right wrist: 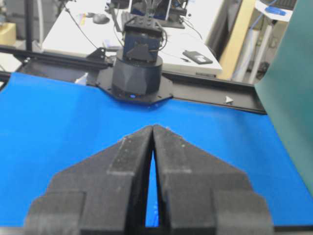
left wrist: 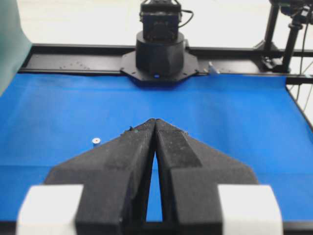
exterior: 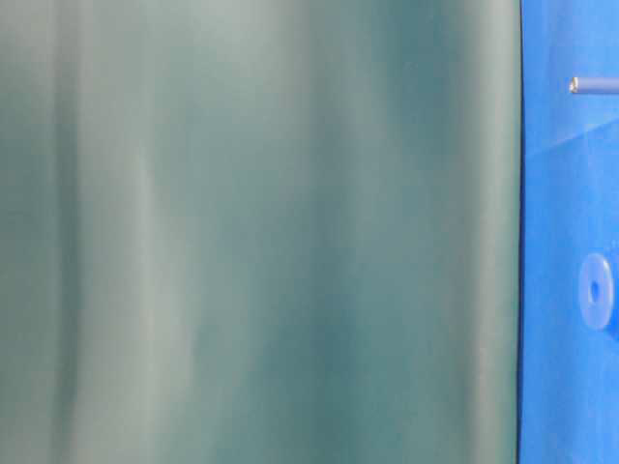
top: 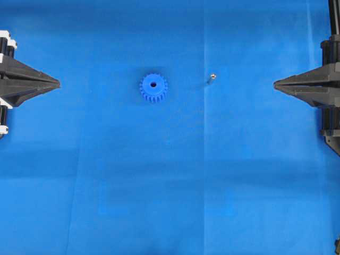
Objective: Insert the shaft placed at a random location into the center hole of the small gear at another random location.
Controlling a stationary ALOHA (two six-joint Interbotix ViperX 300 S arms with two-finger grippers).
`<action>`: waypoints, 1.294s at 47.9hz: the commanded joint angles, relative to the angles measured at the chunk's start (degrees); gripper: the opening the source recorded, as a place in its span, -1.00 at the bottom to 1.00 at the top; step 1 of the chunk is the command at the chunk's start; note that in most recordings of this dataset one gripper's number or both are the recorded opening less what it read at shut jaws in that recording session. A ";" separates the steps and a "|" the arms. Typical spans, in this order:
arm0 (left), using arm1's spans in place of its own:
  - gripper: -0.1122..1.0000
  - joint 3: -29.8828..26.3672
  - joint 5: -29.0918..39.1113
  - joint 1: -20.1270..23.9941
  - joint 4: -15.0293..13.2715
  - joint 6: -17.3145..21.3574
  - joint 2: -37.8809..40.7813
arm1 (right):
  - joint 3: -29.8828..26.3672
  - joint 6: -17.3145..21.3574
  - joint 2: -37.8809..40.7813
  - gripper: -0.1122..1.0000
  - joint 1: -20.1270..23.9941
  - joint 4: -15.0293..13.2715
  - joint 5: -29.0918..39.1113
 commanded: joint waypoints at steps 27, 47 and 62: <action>-0.79 0.00 0.18 0.70 0.26 -0.26 -1.58 | 0.88 0.26 14.77 -0.80 -8.44 0.62 -7.56; -0.79 0.62 0.00 0.70 0.26 0.18 -1.58 | -1.05 0.26 41.13 0.55 -11.95 4.92 -20.65; -0.79 1.05 -0.09 0.70 0.26 0.44 -1.76 | -3.34 0.26 57.22 0.53 -13.89 8.09 -29.88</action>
